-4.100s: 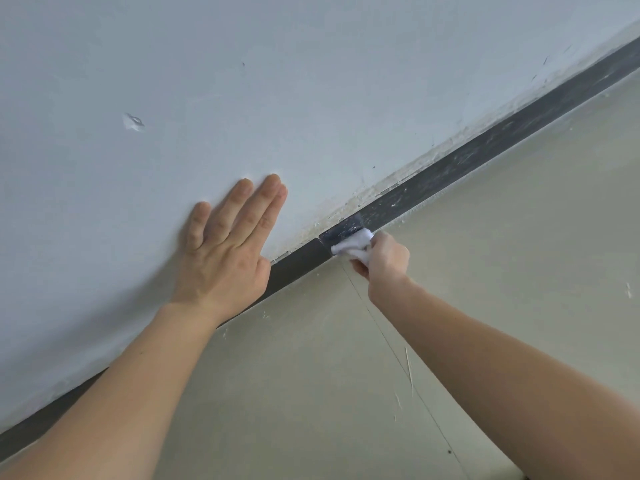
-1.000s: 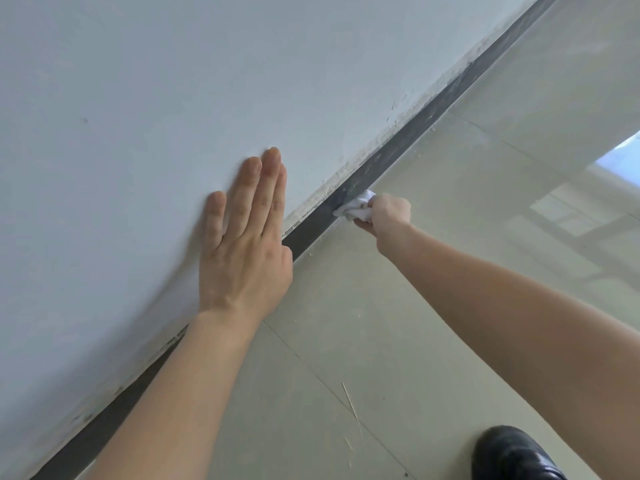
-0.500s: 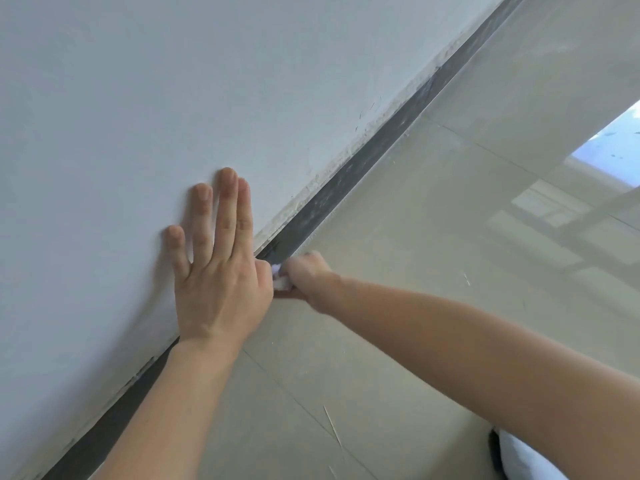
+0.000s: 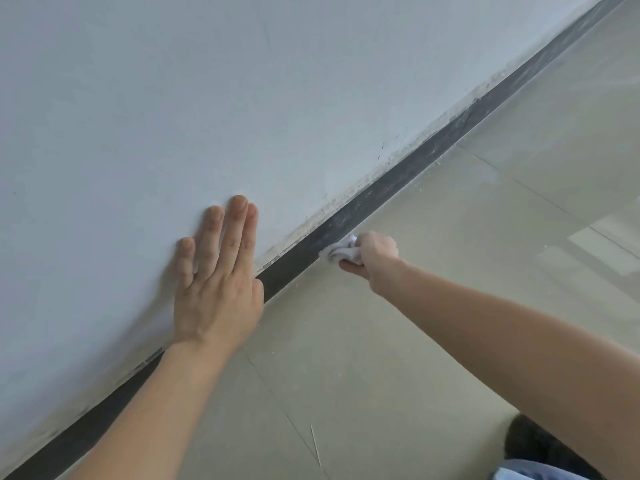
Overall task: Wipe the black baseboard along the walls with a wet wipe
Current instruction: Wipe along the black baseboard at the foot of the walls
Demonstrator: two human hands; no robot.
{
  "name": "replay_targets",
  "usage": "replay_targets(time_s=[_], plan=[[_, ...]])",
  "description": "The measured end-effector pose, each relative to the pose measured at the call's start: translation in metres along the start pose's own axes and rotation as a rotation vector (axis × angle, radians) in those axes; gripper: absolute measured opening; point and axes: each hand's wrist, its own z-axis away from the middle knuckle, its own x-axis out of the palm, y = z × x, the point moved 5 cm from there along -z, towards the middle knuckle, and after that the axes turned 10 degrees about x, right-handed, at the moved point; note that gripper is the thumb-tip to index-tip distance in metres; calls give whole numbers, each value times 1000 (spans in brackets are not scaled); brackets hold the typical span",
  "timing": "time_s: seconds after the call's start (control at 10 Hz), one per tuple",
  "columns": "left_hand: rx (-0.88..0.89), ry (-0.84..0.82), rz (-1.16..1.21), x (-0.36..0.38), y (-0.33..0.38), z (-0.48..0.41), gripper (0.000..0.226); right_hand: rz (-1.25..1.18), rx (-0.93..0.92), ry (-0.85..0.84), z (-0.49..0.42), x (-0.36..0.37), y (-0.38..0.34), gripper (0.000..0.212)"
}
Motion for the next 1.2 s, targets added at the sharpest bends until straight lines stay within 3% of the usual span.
replay_targets(time_s=[0.1,0.2,0.3,0.4,0.6,0.7,0.8,0.9,1.0,1.1,1.2], plan=[[-5,-10,-2,-1,1,0,89,254,204,-217,18,33,50,11],[-12,-34,-78,0,3,-1,85,158,278,-396,34,59,65,15],[-21,-56,-136,0,4,-1,84,151,172,-335,16,58,36,15],[-25,-86,-113,-2,5,0,89,-5,121,-221,-5,34,1,38],[-53,-100,-43,-4,9,-2,92,-229,74,-79,-23,-18,-41,9],[-53,-105,-20,-4,7,-1,89,-96,101,-99,-13,-17,-18,14],[-62,-109,-14,-3,8,-3,90,175,218,-248,9,10,19,12],[-57,-116,-38,-4,8,-4,88,172,327,-408,33,45,52,16],[-37,-97,-36,-9,7,-3,64,125,373,-481,36,67,56,10],[5,-115,-96,-10,3,-1,81,-6,381,-424,24,65,34,11],[15,-112,-111,-9,2,0,80,-82,326,-337,6,47,10,13]])
